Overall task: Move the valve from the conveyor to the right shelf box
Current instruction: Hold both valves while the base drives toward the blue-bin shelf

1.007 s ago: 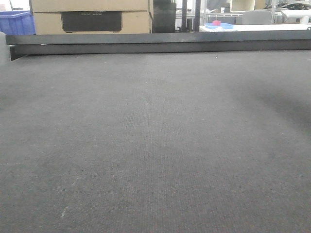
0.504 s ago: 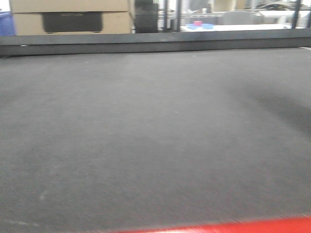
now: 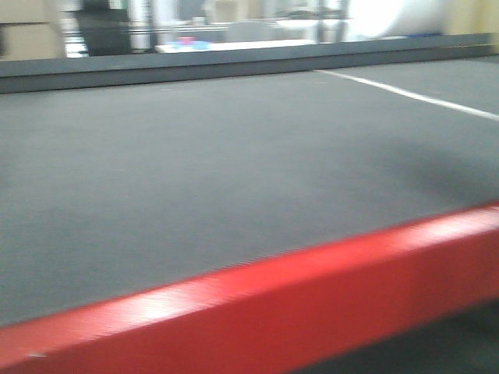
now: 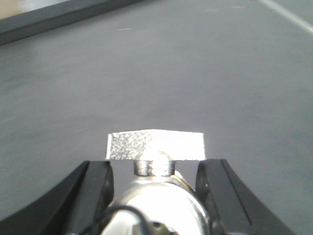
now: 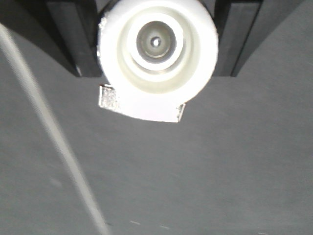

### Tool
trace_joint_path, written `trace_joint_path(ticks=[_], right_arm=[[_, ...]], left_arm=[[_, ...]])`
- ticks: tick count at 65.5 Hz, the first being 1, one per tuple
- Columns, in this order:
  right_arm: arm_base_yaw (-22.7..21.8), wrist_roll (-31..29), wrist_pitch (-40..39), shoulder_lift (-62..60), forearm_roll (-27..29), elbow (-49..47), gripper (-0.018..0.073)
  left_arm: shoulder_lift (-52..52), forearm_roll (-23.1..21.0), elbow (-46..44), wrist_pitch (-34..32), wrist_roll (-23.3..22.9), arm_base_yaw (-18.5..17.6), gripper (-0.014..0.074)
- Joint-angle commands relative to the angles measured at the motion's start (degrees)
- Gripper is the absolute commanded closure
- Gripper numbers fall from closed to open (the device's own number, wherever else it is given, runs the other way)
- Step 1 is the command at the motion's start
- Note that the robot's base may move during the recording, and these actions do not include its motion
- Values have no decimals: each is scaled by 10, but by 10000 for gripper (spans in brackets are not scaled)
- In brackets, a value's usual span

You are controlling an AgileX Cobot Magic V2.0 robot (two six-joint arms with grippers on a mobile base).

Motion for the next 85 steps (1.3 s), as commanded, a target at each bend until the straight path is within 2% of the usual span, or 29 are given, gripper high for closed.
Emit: trace_joint_path(ticks=[1,85], right_arm=[[0,-2,-40,-9,-4,-10,712],[0,-2,-40,-9,-4,-10,712]], left_arm=[[-5,-7,-4,-29,-3,-3,707],[-5,-7,-4,-29,-3,-3,707]])
